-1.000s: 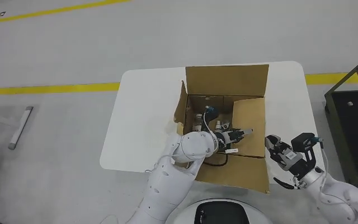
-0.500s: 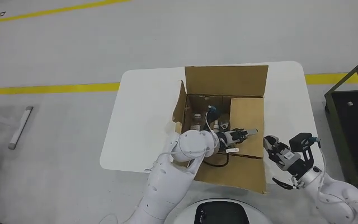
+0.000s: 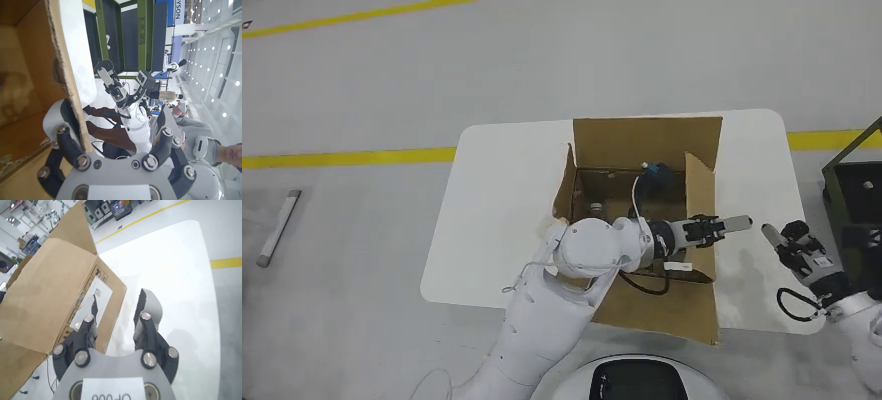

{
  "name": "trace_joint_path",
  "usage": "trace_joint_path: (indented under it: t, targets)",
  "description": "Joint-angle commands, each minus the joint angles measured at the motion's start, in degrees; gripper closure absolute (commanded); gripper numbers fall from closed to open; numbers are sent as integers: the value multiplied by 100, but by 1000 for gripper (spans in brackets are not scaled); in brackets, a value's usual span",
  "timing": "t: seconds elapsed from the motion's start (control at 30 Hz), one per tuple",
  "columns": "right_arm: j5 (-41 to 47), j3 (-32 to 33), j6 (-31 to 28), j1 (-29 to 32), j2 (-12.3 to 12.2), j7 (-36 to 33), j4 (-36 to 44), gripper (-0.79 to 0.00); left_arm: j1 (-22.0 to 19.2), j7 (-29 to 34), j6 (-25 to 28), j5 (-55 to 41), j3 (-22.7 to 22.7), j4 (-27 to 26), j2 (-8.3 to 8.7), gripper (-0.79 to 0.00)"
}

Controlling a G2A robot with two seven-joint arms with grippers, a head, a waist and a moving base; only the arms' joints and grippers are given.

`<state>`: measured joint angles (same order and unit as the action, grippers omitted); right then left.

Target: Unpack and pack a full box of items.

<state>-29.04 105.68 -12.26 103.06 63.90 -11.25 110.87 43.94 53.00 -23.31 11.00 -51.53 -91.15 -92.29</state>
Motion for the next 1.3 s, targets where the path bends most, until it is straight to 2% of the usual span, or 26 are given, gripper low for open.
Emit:
trace_joint_path:
  t: [0.0, 0.1, 0.27, 0.5, 0.53, 0.6, 0.63, 0.7, 0.77, 0.97, 1.27]
  targets:
    - [379, 213, 87, 40, 9, 18, -5, -785, -119, -32, 129, -63, 186, 133, -41, -785]
    - [802, 531, 202, 158, 24, 44, 97, -785, -255, -128, 272, -207, 362, 254, -100, -785]
    - [1371, 878, -30, 380, 54, 89, 200, -785, -389, -202, 395, -421, 660, 361, -190, -785]
    - [1108, 1120, -149, 500, 64, 53, 311, -785, -467, -145, 581, -327, 1015, 485, -247, -785]
    - [1080, 1141, -169, 499, 65, 47, 322, -686, -470, -135, 614, -279, 1053, 515, -247, -785]
    - [1013, 1183, -212, 491, 65, 19, 344, -557, -447, -128, 674, -209, 1111, 598, -246, -785]
    - [1009, 1197, -223, 483, 67, 8, 351, -366, -434, -125, 686, -192, 1127, 646, -245, -785]
    - [939, 1227, -268, 457, 63, -56, 380, -225, -419, -114, 709, -107, 1166, 751, -241, -785]
    - [860, 1253, -322, 425, 58, -124, 405, -194, -417, -126, 701, -25, 1194, 820, -238, -785]
    - [879, 1125, -621, 318, 36, -579, 434, -308, -404, -163, 628, 23, 1191, 845, -242, -785]
    - [1058, 743, -801, 135, 47, -750, 428, -342, -391, -106, 604, 139, 1184, 851, -229, -785]
